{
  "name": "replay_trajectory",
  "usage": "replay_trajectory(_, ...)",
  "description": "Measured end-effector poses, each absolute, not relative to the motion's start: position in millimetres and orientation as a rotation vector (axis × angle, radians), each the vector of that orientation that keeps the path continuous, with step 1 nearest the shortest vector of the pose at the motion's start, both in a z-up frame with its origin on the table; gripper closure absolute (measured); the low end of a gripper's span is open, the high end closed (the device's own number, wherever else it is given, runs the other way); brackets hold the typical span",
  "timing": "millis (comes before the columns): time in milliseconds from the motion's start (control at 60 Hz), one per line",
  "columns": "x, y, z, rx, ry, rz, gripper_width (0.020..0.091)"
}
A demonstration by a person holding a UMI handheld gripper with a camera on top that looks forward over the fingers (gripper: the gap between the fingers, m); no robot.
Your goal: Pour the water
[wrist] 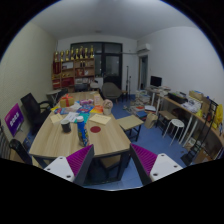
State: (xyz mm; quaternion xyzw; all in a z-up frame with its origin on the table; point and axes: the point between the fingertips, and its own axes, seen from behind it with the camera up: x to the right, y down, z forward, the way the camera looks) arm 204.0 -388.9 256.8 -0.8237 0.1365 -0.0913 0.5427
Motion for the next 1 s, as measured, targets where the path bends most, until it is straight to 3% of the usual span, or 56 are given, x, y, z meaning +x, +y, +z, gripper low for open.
replay_trajectory(167, 179, -395, 266, -1.919, 0.366, -0.266, 0.0292)
replay_trajectory(300, 159, -386, 255, -1.895, 0.335, -0.267, 0.0294)
replay_trajectory(450, 142, -340, 218, -1.863, 0.264, -0.233, 0.0291)
replay_trajectory(767, 105, -137, 108, -1.822, 0.215, -0.153, 0.0294)
replay_trajectory(1000, 110, -35, 79, -1.785, 0.194, -0.197, 0.029)
